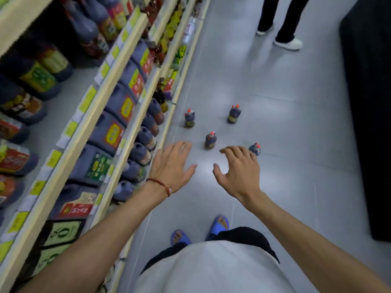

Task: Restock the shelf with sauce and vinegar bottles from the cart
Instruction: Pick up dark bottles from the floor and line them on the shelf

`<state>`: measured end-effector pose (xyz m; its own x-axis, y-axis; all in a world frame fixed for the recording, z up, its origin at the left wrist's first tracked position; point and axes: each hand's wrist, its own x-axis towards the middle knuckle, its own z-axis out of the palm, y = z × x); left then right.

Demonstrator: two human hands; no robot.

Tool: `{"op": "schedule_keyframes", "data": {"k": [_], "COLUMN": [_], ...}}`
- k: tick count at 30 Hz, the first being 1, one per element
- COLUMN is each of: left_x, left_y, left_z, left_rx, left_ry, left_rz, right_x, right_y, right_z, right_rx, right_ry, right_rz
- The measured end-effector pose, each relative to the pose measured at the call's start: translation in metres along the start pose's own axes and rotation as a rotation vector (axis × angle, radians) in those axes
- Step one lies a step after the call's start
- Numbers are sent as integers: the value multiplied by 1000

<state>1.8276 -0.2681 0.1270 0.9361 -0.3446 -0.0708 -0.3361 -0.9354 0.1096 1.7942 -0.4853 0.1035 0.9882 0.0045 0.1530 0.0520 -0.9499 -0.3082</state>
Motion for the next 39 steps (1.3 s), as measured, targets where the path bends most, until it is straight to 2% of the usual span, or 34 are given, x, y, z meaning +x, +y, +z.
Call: {"op": "schedule_keyframes", "data": {"k": [10,20,28,35,39], "left_x": [84,199,268,276,277], "left_y": [80,71,55,62,70], "left_z": [30,77,158,262,325], "left_rx": [-25,-95,-61,-93,-85], "left_ry": [-58,-189,-308,-395,-428], "left_rz": [143,251,346,266,243], "right_x": [5,66,107,96,77], "right_y": [114,134,157,196,222], "right_z": [-6,34,118,211,267], "right_rx": [-18,5,52,132,149], "right_ry": [44,-26,-29,-119,-193], "right_rz": [231,496,647,726,700]}}
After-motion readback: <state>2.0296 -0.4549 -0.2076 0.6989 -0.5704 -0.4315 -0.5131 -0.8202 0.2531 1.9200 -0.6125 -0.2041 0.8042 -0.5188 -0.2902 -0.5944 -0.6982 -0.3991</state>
